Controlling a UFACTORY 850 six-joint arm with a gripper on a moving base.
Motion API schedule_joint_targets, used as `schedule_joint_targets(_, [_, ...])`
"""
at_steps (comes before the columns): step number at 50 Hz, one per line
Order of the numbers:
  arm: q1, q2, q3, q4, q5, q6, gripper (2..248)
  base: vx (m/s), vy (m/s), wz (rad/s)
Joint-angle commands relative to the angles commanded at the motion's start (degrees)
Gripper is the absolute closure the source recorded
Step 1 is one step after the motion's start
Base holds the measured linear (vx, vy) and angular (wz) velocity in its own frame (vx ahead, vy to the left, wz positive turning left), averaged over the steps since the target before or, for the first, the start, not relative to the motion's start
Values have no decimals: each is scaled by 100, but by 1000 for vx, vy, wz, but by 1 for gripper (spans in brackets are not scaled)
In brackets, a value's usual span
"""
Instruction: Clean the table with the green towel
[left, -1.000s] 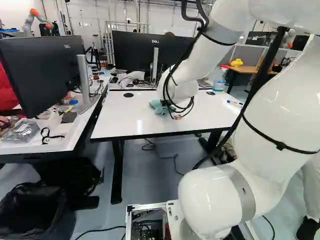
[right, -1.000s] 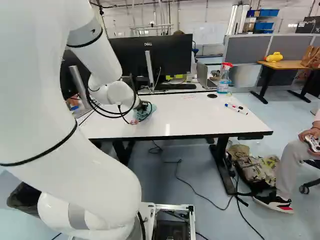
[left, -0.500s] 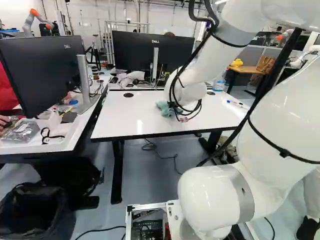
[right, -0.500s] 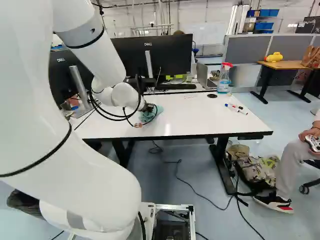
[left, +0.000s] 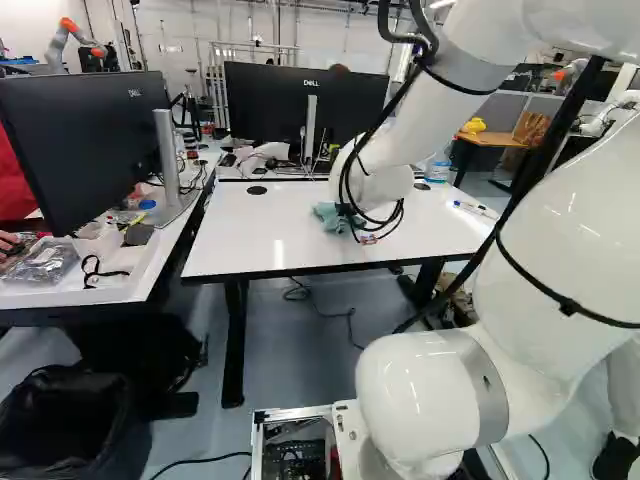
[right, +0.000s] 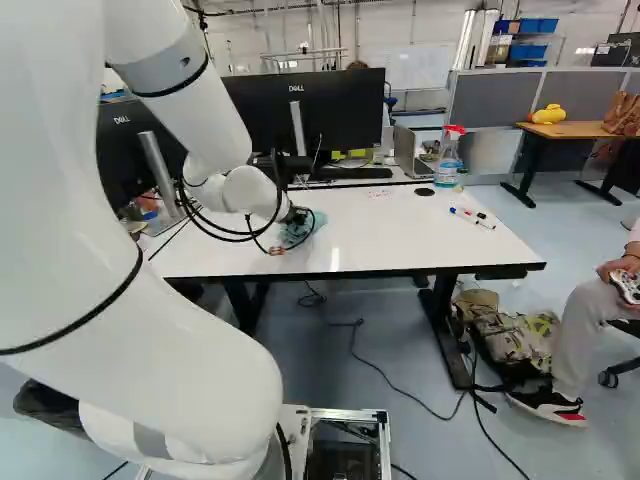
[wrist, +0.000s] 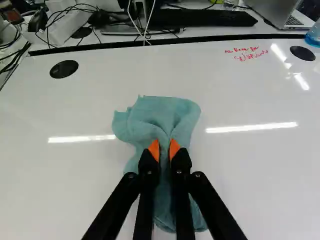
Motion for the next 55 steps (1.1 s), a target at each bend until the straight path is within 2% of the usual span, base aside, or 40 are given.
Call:
schedule_joint_targets(21, [-149, -227, -513, 0, 0, 0, 208, 0, 0, 0])
schedule_joint_targets(55, [-559, -655, -1384, 0, 0, 0, 208, 0, 0, 0])
